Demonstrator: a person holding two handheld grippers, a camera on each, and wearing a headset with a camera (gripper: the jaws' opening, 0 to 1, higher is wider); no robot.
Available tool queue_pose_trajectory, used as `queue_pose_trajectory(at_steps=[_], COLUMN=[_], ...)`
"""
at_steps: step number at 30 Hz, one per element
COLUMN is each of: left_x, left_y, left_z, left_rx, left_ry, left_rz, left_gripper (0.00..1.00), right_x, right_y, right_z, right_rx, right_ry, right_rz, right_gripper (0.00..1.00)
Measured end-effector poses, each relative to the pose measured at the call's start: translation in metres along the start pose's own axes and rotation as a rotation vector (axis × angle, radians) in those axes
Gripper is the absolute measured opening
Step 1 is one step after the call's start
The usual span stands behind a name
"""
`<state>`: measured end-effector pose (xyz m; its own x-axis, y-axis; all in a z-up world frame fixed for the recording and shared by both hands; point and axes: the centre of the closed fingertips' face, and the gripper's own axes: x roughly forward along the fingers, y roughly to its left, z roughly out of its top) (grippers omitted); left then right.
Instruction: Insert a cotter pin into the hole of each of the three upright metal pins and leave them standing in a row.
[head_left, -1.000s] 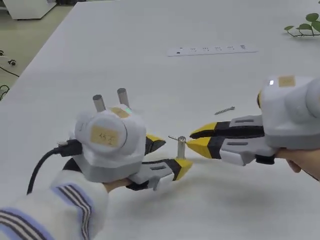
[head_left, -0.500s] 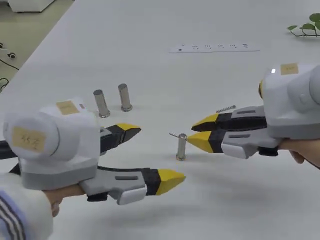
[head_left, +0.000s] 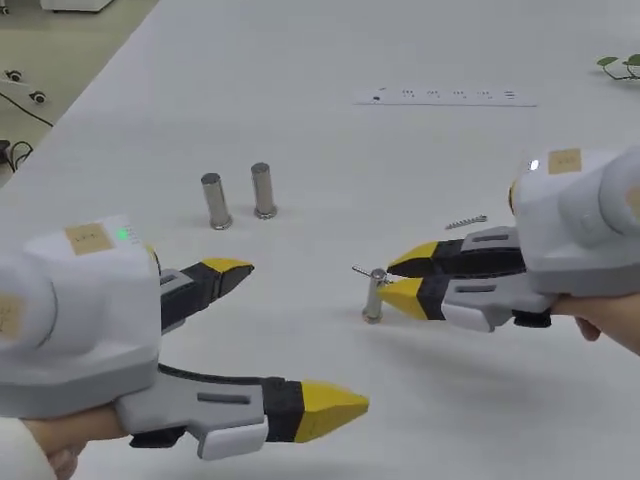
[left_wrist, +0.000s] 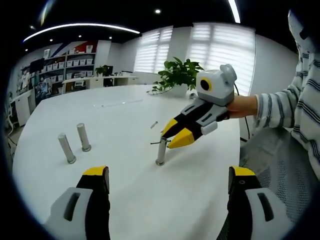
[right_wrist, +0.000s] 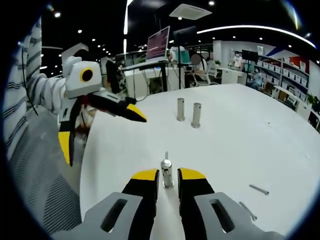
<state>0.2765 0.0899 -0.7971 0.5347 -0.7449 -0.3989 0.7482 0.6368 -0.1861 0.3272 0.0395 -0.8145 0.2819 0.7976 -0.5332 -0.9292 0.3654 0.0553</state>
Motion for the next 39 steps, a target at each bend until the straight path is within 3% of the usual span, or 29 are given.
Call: queue_pose_trajectory(at_steps=[12,27,29,35,39], left_x=[-0.01,-0.019,-0.022,-0.028,-0.032], left_y=[0.002,0.006,0.008,0.013,0.015], left_z=[-0.013,-0.01,-0.009,-0.011,-0.008], left_rx=[0.007,-0.032,-0.042,-0.049,-0.058], left_ry=[0.047,0.015,0.007,0.0,-0.012], left_rz=[0.034,0.053,0.062,0.087,0.1], left_gripper=[0.99,0.98,0.97,0.97,0.98], right_x=[0.007,0.012,0.013,0.021,0.03], right_y=[0.001,-0.003,-0.005,-0.004,-0.001], right_z=[-0.001,0.002,0.004,0.008,0.017], right_rx=[-0.006,0.025,-0.002,-0.067,-0.104], right_ry=[0.009,-0.023,-0.015,0.017,0.008], right_rz=[0.02,0.03,0.035,0.085,0.143], right_gripper=[0.16,0.11,0.11,0.1,0.1])
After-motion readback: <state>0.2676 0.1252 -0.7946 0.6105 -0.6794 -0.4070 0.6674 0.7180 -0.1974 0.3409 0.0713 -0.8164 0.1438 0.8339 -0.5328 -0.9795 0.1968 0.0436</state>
